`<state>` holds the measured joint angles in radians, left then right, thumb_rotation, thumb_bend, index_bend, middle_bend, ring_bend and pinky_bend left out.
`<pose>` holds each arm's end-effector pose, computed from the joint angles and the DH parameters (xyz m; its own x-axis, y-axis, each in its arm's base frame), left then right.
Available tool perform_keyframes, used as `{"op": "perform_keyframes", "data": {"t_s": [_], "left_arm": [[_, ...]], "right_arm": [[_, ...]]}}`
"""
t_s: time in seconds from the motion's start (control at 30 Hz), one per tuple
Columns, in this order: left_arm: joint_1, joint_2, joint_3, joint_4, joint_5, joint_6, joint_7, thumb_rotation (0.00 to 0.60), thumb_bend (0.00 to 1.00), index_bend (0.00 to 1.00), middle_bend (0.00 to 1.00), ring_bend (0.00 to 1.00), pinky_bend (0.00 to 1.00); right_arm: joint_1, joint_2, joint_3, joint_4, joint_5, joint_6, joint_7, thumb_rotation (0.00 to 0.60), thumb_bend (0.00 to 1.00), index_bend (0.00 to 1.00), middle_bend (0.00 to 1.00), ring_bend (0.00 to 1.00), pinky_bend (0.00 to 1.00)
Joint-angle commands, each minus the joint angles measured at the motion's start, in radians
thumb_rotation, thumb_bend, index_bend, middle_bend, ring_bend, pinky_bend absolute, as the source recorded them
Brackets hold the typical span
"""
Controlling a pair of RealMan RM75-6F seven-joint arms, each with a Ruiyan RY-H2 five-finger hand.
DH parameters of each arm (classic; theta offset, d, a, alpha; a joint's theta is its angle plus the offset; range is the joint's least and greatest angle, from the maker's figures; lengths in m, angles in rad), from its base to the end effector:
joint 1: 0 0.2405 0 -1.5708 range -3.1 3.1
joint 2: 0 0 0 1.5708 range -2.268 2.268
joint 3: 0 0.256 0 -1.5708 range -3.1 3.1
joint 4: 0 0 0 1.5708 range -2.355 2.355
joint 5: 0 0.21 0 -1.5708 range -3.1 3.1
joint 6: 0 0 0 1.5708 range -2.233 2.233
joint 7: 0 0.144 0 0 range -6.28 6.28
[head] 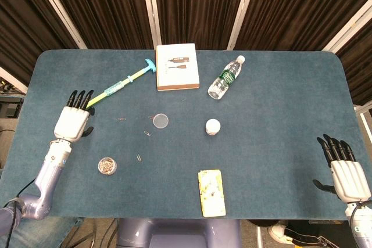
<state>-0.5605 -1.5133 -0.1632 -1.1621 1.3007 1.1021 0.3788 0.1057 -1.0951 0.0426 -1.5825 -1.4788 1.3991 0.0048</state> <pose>-0.2604 0.3535 0.0482 0.7107 0.0128 0.7034 0.6907 -0.2025 -0.6942 -0.3235 -0.1863 0.1593 0.4366 -0.0820 0.8959 -0.8990 -0.0030 0.4379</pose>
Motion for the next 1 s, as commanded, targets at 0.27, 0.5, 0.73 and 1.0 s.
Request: {"op": "perform_keyframes", "data": {"t_s": [0.27, 0.5, 0.73, 1.0], "left_arm": [[-0.078, -0.013, -0.057, -0.017, -0.196, -0.196, 0.107, 0.6, 0.24, 0.44, 0.0, 0.0, 0.01], [-0.13, -0.011, -0.073, -0.043, -0.294, -0.253, 0.192, 0.6, 0.3, 0.44, 0.0, 0.0, 0.01], [-0.169, -0.037, -0.082, -0.028, -0.34, -0.266, 0.222, 0.6, 0.37, 0.46, 0.0, 0.0, 0.03], [-0.225, -0.092, -0.075, 0.046, -0.429, -0.299, 0.295, 0.6, 0.33, 0.45, 0.0, 0.0, 0.03]], "right_arm": [[-0.001, 0.005, -0.002, 0.003, 0.001, -0.005, 0.011, 0.6, 0.0, 0.0, 0.0, 0.0, 0.0], [-0.003, 0.009, -0.006, 0.002, -0.008, -0.001, 0.015, 0.6, 0.0, 0.0, 0.0, 0.0, 0.0], [-0.005, 0.011, -0.008, -0.001, -0.008, -0.001, 0.017, 0.6, 0.0, 0.0, 0.0, 0.0, 0.0], [-0.014, 0.015, -0.007, 0.004, -0.004, 0.01, 0.027, 0.6, 0.0, 0.0, 0.0, 0.0, 0.0]]}}
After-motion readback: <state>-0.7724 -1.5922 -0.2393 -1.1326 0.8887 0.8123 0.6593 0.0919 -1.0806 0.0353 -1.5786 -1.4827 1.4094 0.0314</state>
